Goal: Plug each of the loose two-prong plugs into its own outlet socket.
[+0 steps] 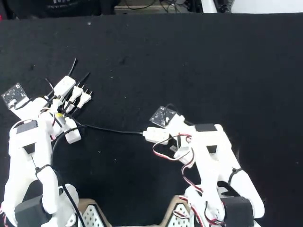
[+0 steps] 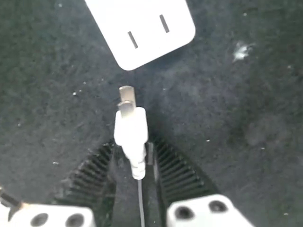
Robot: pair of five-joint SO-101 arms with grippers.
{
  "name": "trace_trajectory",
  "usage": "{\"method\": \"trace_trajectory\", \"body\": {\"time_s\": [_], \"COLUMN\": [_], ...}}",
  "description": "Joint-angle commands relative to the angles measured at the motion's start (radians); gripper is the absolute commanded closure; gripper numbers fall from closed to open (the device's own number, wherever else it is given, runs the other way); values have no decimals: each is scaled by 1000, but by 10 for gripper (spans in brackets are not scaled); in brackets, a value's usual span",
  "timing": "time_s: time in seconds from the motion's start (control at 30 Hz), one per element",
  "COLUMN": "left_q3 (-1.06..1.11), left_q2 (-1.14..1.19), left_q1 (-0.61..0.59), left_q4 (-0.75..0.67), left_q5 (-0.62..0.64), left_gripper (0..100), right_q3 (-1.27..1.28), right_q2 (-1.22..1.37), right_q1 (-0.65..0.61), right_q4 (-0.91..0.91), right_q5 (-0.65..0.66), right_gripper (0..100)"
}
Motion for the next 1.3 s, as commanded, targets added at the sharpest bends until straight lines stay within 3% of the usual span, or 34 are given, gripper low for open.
{"method": "trace_trajectory", "body": {"time_s": [0.0, 0.23, 0.5, 0.63, 0.77, 0.87, 1.0, 1.13, 1.27], "left_q3": [-5, -5, -15, -16, -5, 33, 136, 248, 358], "left_q2": [-17, -17, -28, -28, -87, -189, -391, -618, -825], "left_q1": [7, 8, 16, 16, 18, 45, 130, 194, 294], "left_q4": [-8, -8, 37, 40, 43, 68, 63, 69, 71], "left_q5": [-9, -9, -9, -9, -20, -74, -120, -141, -190], "left_gripper": [787, 787, 787, 787, 787, 787, 787, 787, 787], "right_q3": [-74, -222, -220, -183, -45, 76, 182, 229, 320], "right_q2": [-39, -260, -506, -544, -495, -455, -444, -441, -444], "right_q1": [43, -14, -212, -368, -483, -497, -489, -489, -569], "right_q4": [77, 304, 302, 115, -184, -394, -537, -606, -753], "right_q5": [-8, -18, -287, -431, -517, -626, -710, -736, -744], "right_gripper": [988, 988, 988, 988, 988, 988, 988, 988, 988]}}
